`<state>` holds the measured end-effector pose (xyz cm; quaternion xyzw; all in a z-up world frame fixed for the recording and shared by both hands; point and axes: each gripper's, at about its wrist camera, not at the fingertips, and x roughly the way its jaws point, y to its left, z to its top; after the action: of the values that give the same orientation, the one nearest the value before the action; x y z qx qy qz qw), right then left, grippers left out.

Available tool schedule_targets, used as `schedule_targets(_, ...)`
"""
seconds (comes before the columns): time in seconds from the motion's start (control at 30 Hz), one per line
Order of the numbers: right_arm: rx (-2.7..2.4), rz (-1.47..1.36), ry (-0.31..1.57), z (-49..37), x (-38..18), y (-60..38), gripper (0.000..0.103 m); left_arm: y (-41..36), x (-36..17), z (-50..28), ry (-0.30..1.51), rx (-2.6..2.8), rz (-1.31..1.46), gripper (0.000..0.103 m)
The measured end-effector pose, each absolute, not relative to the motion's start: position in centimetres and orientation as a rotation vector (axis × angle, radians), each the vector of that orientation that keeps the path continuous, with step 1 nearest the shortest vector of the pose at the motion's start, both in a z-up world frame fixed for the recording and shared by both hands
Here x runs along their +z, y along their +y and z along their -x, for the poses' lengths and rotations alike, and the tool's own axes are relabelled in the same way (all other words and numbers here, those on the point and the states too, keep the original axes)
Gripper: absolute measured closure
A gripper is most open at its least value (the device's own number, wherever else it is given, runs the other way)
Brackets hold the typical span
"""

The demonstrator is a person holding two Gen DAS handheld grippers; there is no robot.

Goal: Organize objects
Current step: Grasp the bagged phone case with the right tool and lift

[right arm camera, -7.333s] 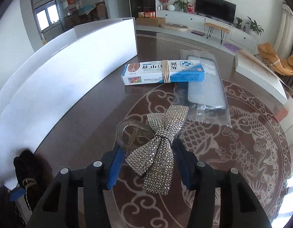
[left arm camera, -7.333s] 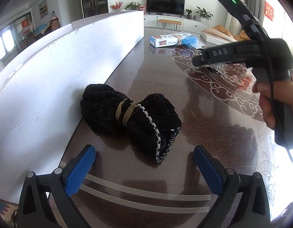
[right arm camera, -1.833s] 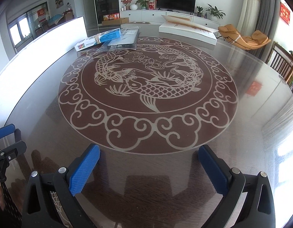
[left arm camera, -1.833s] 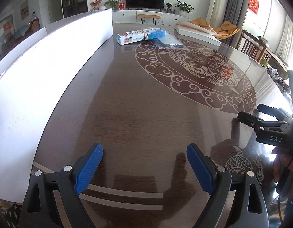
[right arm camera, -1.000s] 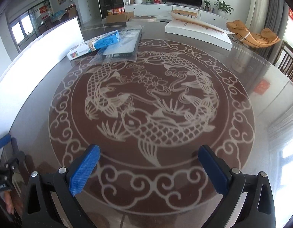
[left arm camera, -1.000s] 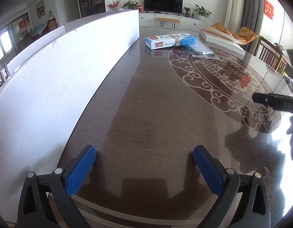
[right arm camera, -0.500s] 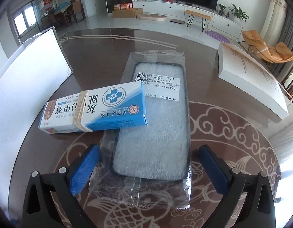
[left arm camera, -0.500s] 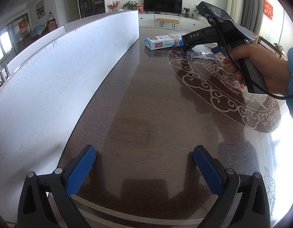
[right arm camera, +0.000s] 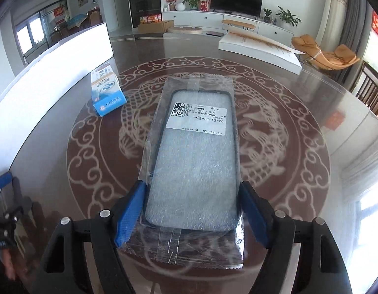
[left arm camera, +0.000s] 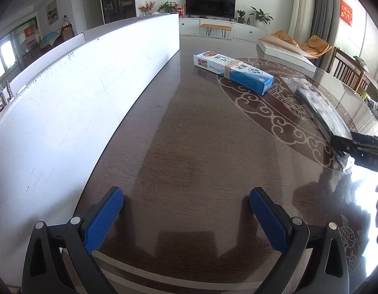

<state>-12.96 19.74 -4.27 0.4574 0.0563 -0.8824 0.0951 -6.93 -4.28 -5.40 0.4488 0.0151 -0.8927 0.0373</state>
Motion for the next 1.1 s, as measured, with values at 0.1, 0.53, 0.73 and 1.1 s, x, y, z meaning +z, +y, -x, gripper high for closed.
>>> schedule_targets(0.1, -2.669, -1.35, 0.129, 10.0, -4.0, 22.4, 0.026, -4.3, -5.4, 6.9, 0.046, -2.741, -1.376, 0.0)
schedule_targets(0.53, -2.629, -1.361, 0.158, 9.8, -4.7, 22.5, 0.0, -4.3, -5.4, 6.8, 0.046, -2.741, -1.375, 0.0)
schedule_targets(0.73, -2.634, -1.361, 0.159, 9.8, -4.7, 22.5, 0.0, -4.3, -5.4, 6.9, 0.046, -2.741, -1.375, 0.0)
schedule_targets(1.1, -2.633, -1.361, 0.159, 9.8, -4.7, 22.6, 0.0, -4.2, -5.3, 6.7, 0.058, -2.722, -1.4, 0.0)
